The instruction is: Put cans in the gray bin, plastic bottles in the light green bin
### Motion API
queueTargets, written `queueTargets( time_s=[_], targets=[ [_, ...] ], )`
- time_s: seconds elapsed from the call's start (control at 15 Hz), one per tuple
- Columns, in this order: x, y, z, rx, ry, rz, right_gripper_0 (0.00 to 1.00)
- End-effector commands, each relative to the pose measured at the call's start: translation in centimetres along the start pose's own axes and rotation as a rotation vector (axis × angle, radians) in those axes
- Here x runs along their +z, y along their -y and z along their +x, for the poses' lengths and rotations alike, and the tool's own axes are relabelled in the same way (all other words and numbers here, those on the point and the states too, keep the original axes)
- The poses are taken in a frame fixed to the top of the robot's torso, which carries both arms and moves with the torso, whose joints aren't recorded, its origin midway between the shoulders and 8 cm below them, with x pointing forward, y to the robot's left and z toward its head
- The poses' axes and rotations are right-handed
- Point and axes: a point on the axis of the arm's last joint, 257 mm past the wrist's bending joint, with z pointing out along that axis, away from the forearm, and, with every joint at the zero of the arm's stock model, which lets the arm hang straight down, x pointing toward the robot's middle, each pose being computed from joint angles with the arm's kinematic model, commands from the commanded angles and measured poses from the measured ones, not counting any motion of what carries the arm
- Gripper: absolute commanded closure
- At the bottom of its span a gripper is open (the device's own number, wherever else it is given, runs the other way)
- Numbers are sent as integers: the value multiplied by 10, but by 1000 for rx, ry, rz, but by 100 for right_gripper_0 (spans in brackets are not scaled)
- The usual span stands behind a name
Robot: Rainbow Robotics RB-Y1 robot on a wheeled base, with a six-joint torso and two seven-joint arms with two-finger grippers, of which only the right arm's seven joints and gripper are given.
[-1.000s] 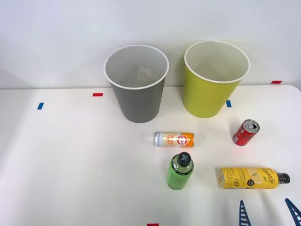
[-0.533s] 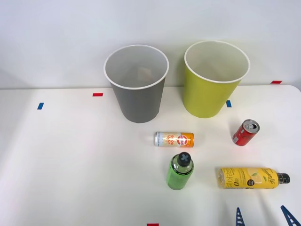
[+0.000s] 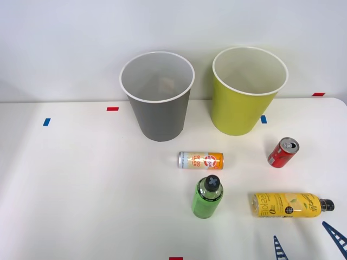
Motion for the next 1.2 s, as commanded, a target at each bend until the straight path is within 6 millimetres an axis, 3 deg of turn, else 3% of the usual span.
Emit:
queueTargets(
  time_s=[0.07, 0.4, 0.53, 0.93, 1.2],
  targets=[
    [0, 9, 0, -88, -28, -84, 0],
    [-2, 14, 0, -245, -50, -230, 0],
    [7, 12, 6, -243, -157, -243, 0],
    [22, 14, -13, -320, -313, -321, 0],
    [20, 17, -8, -414, -334, -415, 0]
  ],
)
